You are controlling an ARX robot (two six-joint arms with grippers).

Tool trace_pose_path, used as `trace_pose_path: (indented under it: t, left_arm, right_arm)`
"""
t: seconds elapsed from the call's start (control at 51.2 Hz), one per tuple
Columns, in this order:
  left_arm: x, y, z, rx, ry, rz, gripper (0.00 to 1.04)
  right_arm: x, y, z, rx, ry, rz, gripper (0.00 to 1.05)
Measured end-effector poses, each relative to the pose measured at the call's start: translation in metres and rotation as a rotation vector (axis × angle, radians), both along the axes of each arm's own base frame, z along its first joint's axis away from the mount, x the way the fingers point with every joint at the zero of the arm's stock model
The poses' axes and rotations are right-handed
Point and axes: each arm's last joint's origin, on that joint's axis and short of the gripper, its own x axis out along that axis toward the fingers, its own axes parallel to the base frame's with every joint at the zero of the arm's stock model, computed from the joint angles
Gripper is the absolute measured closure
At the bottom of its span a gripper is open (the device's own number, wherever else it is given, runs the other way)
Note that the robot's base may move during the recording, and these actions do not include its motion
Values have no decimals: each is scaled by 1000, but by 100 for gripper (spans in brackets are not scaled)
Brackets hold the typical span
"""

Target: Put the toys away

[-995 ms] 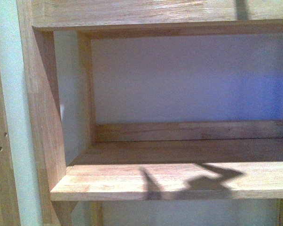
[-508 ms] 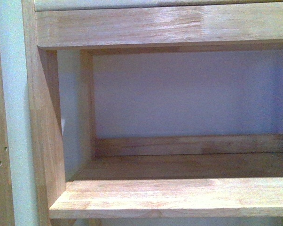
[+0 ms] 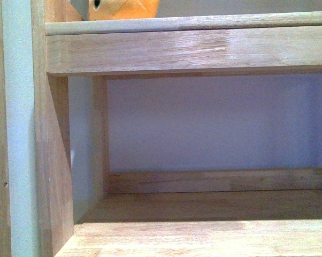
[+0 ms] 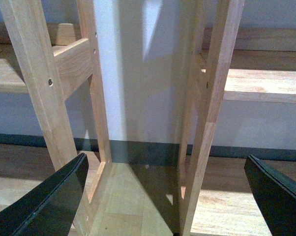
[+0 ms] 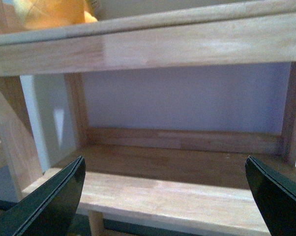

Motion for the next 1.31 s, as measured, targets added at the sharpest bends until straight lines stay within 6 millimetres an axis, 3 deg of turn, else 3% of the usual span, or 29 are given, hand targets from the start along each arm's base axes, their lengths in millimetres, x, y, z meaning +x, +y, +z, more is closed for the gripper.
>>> trace_pose_path:
  t: [0.117, 0.273, 0.781, 1.308]
  left_arm:
    - [0, 0, 0, 0, 0, 0, 6]
    - [0, 0, 0, 0, 0, 0, 6]
    - [0, 0, 0, 0, 0, 0, 6]
    - [0, 0, 0, 0, 0, 0, 6]
  right_arm:
    - [1, 2, -18, -15, 22, -40, 8]
    - [1, 2, -40, -61, 256, -156, 29]
    - [0, -10, -74, -79, 271, -169, 102]
    - [0, -10, -92, -81, 271, -170, 101]
